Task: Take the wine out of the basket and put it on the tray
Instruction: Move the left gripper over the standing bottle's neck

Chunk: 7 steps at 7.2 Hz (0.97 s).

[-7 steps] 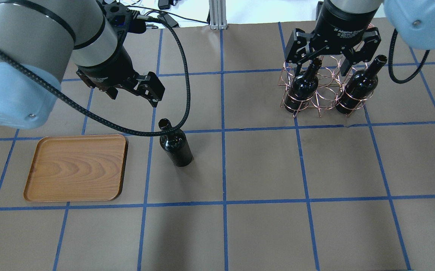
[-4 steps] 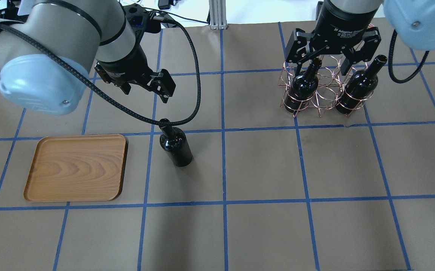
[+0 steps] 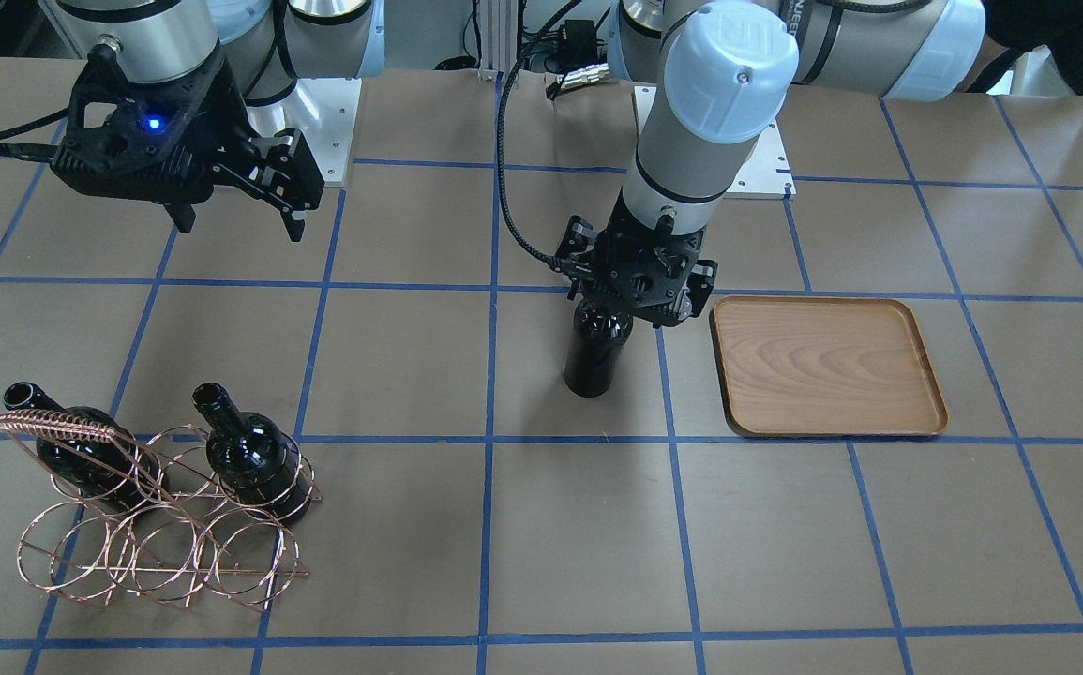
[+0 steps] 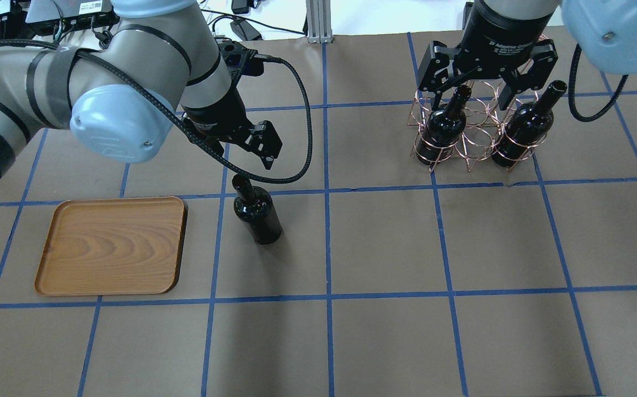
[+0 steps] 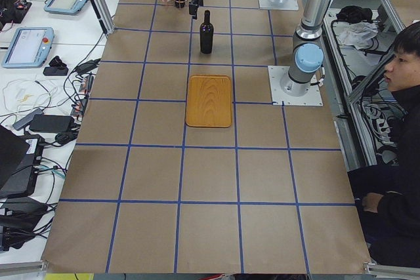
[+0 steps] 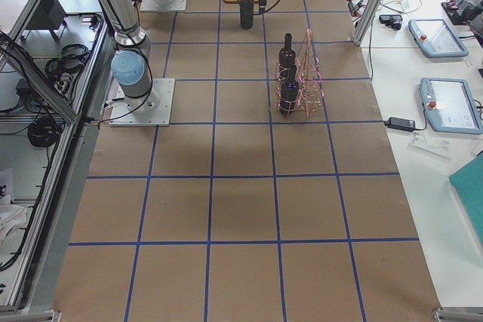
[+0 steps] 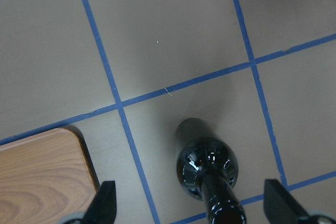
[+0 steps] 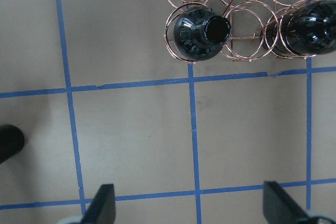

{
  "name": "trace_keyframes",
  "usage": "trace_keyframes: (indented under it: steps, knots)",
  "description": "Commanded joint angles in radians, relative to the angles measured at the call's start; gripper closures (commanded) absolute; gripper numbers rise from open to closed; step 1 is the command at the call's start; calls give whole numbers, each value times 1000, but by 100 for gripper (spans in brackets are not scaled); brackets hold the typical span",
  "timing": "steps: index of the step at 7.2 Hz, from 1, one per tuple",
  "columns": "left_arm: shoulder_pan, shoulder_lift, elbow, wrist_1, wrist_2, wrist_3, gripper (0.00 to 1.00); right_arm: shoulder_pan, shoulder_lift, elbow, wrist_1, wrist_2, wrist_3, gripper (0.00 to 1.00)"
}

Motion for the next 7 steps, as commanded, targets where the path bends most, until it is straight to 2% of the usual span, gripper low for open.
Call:
trace_keyframes:
  steps: [1,2,5,6,7]
  knots:
    - [-21,-5,-14,-14,4,2,4,-2,1,0,-1,-3,-1,0]
    - [-24,1,-23,-30,7,4,12,0,-1,0,1,-3,0,0]
    - [-18,10,-43,-51,26,31,14,0,1,0,1,0,8,0]
    - [-15,10,-43,-56,24,31,18,0,-1,0,1,0,8,0]
    - [-14,7,-37,-54,24,31,37,0,-1,0,1,0,8,0]
